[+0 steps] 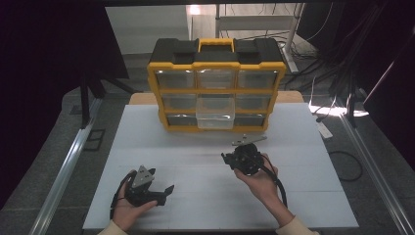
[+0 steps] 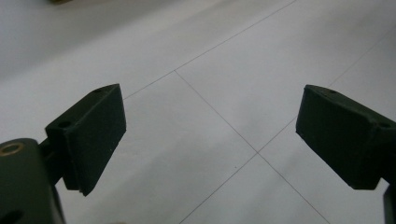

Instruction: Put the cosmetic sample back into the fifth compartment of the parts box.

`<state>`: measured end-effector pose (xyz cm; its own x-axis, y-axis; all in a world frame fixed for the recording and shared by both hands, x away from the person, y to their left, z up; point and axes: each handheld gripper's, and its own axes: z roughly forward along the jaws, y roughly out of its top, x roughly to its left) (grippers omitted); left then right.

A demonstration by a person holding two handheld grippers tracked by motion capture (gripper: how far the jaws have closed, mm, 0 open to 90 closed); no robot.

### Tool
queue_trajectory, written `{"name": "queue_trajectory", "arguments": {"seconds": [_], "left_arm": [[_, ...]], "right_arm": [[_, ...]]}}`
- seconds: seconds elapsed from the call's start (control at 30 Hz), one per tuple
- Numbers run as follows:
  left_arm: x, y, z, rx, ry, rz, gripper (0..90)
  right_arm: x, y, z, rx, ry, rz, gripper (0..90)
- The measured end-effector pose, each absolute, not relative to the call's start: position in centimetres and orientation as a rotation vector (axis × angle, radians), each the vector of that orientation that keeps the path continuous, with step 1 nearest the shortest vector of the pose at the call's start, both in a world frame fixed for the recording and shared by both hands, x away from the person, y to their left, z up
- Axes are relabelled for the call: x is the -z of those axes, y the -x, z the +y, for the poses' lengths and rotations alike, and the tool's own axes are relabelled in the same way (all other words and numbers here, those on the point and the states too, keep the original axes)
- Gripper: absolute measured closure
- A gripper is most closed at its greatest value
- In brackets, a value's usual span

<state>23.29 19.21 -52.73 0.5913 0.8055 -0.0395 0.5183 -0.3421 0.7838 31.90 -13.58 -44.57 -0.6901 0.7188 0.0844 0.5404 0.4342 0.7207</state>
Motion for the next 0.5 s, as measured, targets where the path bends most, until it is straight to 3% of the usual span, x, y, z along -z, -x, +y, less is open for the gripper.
{"name": "queue_trajectory", "arguments": {"seconds": [0.5], "left_arm": [[52.7,-23.3,19.2,-0.462,-2.026,1.047,9.0]], "right_arm": [[42.1,-31.3,-14.6,-1.223,-1.044,2.404,81.0]]}}
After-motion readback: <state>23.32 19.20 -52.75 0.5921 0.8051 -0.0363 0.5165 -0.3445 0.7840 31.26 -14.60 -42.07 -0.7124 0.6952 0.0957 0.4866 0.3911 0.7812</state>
